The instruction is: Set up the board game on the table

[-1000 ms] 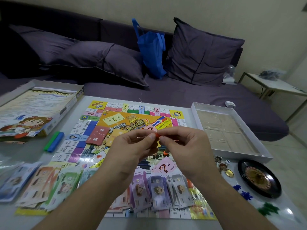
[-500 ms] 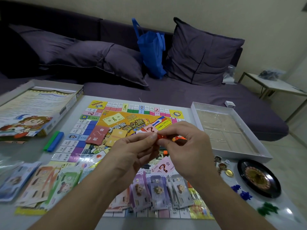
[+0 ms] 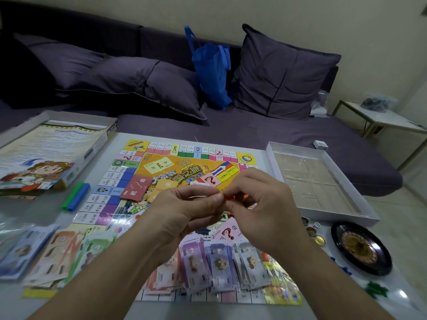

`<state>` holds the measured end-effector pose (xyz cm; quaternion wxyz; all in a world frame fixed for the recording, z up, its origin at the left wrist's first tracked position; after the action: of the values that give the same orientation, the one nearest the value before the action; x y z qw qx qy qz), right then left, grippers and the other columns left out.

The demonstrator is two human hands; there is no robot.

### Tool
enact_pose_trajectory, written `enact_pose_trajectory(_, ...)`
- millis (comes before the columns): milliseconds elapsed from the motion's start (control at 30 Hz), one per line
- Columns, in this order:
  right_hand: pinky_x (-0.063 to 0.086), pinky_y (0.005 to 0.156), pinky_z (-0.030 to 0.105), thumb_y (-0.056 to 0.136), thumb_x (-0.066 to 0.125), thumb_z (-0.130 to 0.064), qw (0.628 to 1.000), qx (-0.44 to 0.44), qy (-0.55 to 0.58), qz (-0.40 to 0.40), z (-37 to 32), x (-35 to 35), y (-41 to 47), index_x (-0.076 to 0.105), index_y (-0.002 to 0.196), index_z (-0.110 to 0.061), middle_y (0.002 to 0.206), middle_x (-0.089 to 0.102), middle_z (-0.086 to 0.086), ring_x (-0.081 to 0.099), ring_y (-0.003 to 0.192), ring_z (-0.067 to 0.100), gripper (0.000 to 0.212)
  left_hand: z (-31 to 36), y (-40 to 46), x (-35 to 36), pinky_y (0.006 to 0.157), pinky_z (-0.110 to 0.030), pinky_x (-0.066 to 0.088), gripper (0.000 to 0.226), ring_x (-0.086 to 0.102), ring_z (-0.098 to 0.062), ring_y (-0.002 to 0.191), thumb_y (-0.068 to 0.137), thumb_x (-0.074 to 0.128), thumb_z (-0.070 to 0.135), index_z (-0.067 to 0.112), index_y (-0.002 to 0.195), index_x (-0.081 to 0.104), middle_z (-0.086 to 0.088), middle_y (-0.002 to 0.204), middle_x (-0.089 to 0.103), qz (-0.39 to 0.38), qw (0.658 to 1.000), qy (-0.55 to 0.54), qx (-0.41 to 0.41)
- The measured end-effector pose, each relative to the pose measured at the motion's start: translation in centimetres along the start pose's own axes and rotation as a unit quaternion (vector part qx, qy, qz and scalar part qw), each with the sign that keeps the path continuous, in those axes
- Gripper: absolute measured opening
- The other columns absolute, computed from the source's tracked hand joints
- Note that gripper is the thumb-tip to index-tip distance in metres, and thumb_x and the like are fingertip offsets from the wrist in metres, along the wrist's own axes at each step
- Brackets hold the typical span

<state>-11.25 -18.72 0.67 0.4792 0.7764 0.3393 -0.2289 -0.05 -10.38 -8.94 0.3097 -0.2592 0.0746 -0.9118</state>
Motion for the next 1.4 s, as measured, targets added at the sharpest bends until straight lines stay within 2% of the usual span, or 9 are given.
enact_pose_trajectory(200, 0.052, 0.059, 0.033, 0.081, 0.086, 0.001, 1.000, -0.007, 0.029, -0.002, 0.4, 0.4, -0.2, 0.080, 0.087, -0.012, 0.086, 0.064, -0.007, 0.062, 0.076, 0.015, 0.015, 0.1, -0.2, -0.1, 0.074, -0.034, 0.066, 0.023, 0.078, -0.035, 0.091, 0.066, 0.083, 0.003, -0.002, 0.088, 0.081, -0.027, 0.099, 0.077, -0.021, 0.998, 0.052, -0.019)
enact_pose_trajectory(267, 0.054, 0.061, 0.033, 0.081, 0.086, -0.001, 0.999, 0.001, 0.039, -0.004, 0.5, 0.5, -0.2, 0.081, 0.090, -0.013, 0.087, 0.065, -0.008, 0.063, 0.078, 0.013, 0.016, 0.1, -0.3, -0.1, 0.075, -0.035, 0.066, 0.022, 0.078, -0.036, 0.092, 0.068, 0.082, 0.003, -0.003, 0.090, 0.081, -0.026, 0.099, 0.077, -0.022, 0.998, 0.052, -0.021)
enact_pose_trajectory(433, 0.063, 0.077, 0.029, 0.082, 0.086, -0.002, 0.986, 0.101, 0.134, 0.002, 2.3, 0.6, -0.3, 0.081, 0.103, -0.021, 0.098, 0.071, -0.015, 0.071, 0.095, 0.011, 0.029, 0.3, -0.3, -0.1, 0.074, -0.035, 0.067, 0.025, 0.078, -0.036, 0.089, 0.070, 0.079, 0.004, -0.004, 0.094, 0.080, -0.028, 0.101, 0.077, -0.006, 1.000, 0.018, -0.006)
enact_pose_trajectory(600, 0.064, 0.081, 0.034, 0.085, 0.083, -0.001, 0.973, 0.149, 0.176, 0.001, 3.1, 0.7, -0.7, 0.081, 0.104, -0.023, 0.097, 0.077, -0.013, 0.075, 0.094, 0.013, 0.029, 0.3, -0.3, -0.2, 0.074, -0.033, 0.066, 0.028, 0.078, -0.036, 0.091, 0.072, 0.079, 0.005, -0.004, 0.098, 0.080, -0.028, 0.102, 0.077, -0.007, 1.000, 0.000, -0.001)
enact_pose_trajectory(867, 0.062, 0.078, 0.028, 0.085, 0.081, 0.002, 0.988, 0.091, 0.128, -0.007, 1.7, 0.5, -0.4, 0.082, 0.102, -0.019, 0.095, 0.077, -0.013, 0.074, 0.093, 0.012, 0.028, 0.0, -0.1, -0.6, 0.071, -0.034, 0.066, 0.032, 0.078, -0.035, 0.083, 0.066, 0.081, 0.005, -0.007, 0.095, 0.078, -0.030, 0.098, 0.076, 0.011, 1.000, 0.007, -0.004)
enact_pose_trajectory(1033, 0.061, 0.079, 0.022, 0.083, 0.081, 0.006, 0.994, 0.045, 0.095, -0.002, 0.7, 0.6, -0.5, 0.082, 0.100, -0.015, 0.093, 0.078, -0.008, 0.074, 0.089, 0.008, 0.027, -0.1, -0.1, -0.7, 0.066, -0.030, 0.064, 0.027, 0.077, -0.032, 0.078, 0.064, 0.082, 0.004, -0.006, 0.089, 0.080, -0.031, 0.096, 0.076, 0.016, 0.999, 0.038, 0.004)
enact_pose_trajectory(1133, 0.060, 0.078, 0.018, 0.082, 0.082, 0.007, 0.990, 0.078, 0.115, 0.009, 1.3, 0.7, -0.8, 0.083, 0.100, -0.015, 0.092, 0.078, -0.009, 0.074, 0.087, 0.005, 0.029, -0.2, -0.2, -0.6, 0.070, -0.031, 0.065, 0.026, 0.078, -0.032, 0.082, 0.066, 0.081, 0.001, -0.007, 0.091, 0.080, -0.028, 0.096, 0.077, 0.001, 0.999, 0.043, -0.004)
enact_pose_trajectory(1300, 0.062, 0.077, 0.028, 0.085, 0.083, -0.001, 0.989, 0.090, 0.112, -0.033, 1.1, 1.4, -0.7, 0.082, 0.109, -0.022, 0.099, 0.077, -0.012, 0.072, 0.093, 0.008, 0.033, -0.6, -0.3, -0.3, 0.078, -0.037, 0.066, 0.033, 0.077, -0.035, 0.088, 0.069, 0.078, 0.001, -0.008, 0.101, 0.077, -0.030, 0.102, 0.076, -0.013, 0.999, 0.029, -0.026)
enact_pose_trajectory(1400, 0.062, 0.074, 0.025, 0.089, 0.081, -0.009, 0.977, 0.158, 0.128, -0.059, 3.4, 1.0, -0.4, 0.078, 0.118, -0.033, 0.101, 0.075, -0.014, 0.072, 0.089, 0.009, 0.038, -1.0, -0.1, 0.3, 0.072, -0.032, 0.066, 0.023, 0.076, -0.029, 0.082, 0.084, 0.071, -0.003, -0.005, 0.107, 0.077, -0.024, 0.095, 0.077, -0.007, 1.000, -0.011, -0.027)
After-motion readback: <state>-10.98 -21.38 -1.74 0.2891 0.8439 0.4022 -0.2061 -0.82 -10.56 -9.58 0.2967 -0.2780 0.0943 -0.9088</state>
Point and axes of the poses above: each hand's wrist, its own y-axis towards the middle knuckle, its own x-axis out of the palm, z = x × y, the point moved 10 cm from there along y, towards the middle knuckle
